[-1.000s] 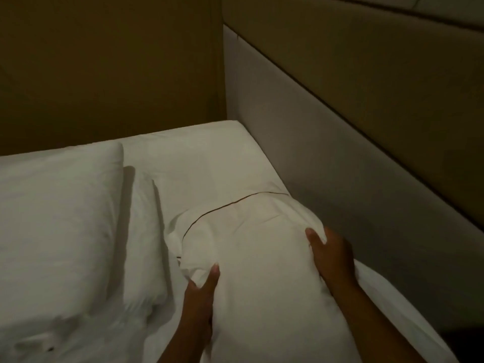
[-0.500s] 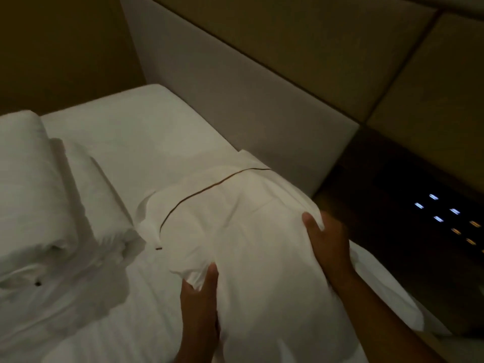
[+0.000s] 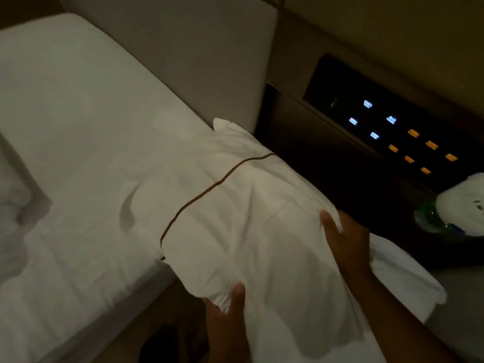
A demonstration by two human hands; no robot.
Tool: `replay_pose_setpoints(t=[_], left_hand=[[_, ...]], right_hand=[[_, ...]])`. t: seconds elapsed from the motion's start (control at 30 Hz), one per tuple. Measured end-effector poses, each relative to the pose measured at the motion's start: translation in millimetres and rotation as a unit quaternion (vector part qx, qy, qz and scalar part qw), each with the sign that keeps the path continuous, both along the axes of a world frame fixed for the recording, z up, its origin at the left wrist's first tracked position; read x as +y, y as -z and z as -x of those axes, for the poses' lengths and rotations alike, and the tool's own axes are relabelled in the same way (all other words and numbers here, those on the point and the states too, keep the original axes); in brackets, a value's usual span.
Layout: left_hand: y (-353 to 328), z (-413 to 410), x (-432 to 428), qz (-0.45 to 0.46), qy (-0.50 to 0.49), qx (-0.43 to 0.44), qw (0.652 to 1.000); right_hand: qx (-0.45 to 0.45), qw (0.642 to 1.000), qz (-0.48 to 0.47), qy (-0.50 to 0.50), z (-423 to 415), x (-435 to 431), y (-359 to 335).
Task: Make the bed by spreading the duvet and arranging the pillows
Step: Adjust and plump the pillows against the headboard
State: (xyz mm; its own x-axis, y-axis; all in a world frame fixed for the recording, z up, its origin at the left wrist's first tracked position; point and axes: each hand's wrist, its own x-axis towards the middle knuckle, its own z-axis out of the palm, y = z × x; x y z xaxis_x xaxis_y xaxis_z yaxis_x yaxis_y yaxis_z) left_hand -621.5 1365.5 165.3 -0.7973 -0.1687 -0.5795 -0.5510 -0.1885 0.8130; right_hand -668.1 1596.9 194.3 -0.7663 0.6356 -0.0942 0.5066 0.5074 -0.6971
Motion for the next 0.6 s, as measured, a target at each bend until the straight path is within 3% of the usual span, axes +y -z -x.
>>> replay_pose_setpoints(t=[0.2,0.37,0.6], left_hand=[[68.8,-11.3,33.3,0.036,-0.059,-0.070,0.995],[114.9,-8.6,40.0,0.091,-0.080,-0.089,0.989],[123.4,-8.1,31.6,0.057,-0.058,-0.124,0.989]], right_hand=[[-0.097,0.994,0.043,0.025,-16.3,30.7,77.1],[-0.086,0.994,0.061,0.017,-9.7,42.0,106.3],[-0.116,0.992,0.051,0.009,-7.0,41.6,118.3]])
